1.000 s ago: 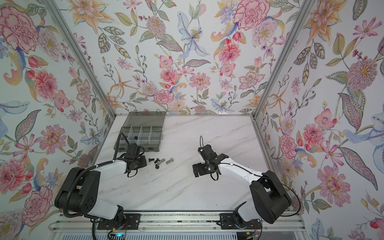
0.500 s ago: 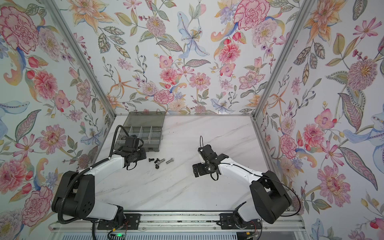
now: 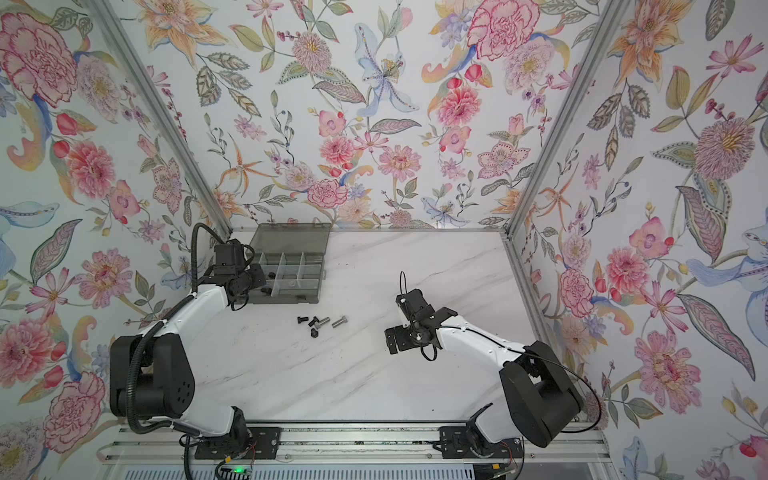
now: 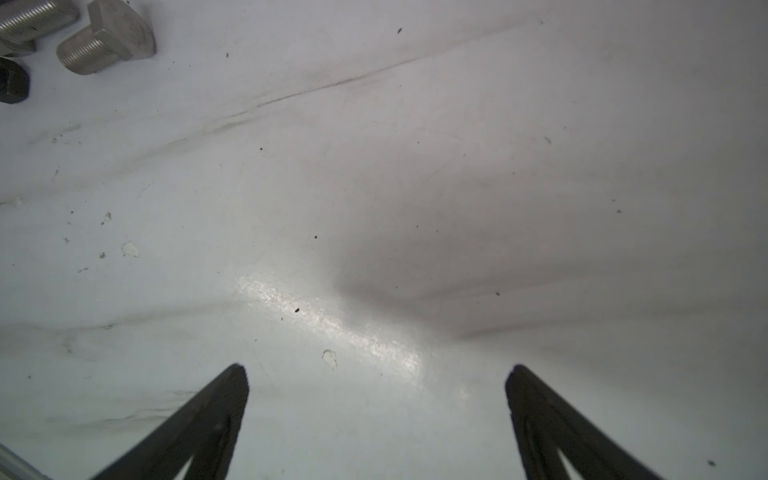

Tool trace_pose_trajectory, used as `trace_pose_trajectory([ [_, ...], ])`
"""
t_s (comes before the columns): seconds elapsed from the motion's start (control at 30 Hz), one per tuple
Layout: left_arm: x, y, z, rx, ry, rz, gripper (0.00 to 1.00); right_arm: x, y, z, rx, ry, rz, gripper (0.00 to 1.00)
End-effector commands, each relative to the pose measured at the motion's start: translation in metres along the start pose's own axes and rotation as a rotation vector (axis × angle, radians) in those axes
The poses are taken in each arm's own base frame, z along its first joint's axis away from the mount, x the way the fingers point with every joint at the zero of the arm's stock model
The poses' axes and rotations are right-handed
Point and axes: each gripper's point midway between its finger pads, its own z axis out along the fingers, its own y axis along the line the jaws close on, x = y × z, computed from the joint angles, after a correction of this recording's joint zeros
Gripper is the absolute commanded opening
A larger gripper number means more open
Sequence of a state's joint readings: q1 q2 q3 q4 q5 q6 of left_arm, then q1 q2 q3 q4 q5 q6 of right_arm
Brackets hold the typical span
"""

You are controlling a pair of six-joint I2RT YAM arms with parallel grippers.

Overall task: Sort the screws and nuts into containers
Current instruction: 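Lift the black hex bolt and carry it with the left gripper to the box, then open the left gripper to drop the black hex bolt into a compartment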

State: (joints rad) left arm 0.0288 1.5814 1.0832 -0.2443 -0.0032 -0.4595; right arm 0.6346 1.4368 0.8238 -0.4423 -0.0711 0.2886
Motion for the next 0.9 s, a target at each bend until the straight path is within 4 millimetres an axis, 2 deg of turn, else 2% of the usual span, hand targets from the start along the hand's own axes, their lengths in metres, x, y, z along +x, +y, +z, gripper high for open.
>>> trace_pose_trajectory([
  [0.0, 0.013, 0.002, 0.019, 0.003, 0.065, 0.031, 0.0, 0.003, 0.001, -0.003, -0.002, -0.013, 0.01, 0.99],
  [0.2, 0.03, 0.003, 0.043, 0.0, 0.12, 0.033, 0.0, 0.006, -0.001, -0.005, 0.001, -0.018, 0.008, 0.99],
  [0.43, 0.037, 0.005, 0.056, -0.004, 0.141, 0.032, 0.0, 0.01, -0.003, -0.007, 0.005, -0.022, 0.008, 0.99],
  [0.5, 0.04, 0.005, 0.058, 0.0, 0.15, 0.033, 0.14, 0.01, -0.003, -0.007, 0.004, -0.023, 0.008, 0.99],
  [0.6, 0.041, 0.005, 0.059, 0.0, 0.15, 0.033, 0.25, 0.01, -0.003, -0.007, 0.004, -0.023, 0.009, 0.99],
  [0.73, 0.038, 0.001, 0.056, 0.02, 0.145, 0.034, 0.35, 0.01, -0.003, -0.007, 0.002, -0.023, 0.01, 0.99],
  [0.87, 0.031, -0.003, 0.044, 0.043, 0.129, 0.043, 0.37, 0.009, -0.002, -0.008, 0.002, -0.024, 0.013, 0.99],
])
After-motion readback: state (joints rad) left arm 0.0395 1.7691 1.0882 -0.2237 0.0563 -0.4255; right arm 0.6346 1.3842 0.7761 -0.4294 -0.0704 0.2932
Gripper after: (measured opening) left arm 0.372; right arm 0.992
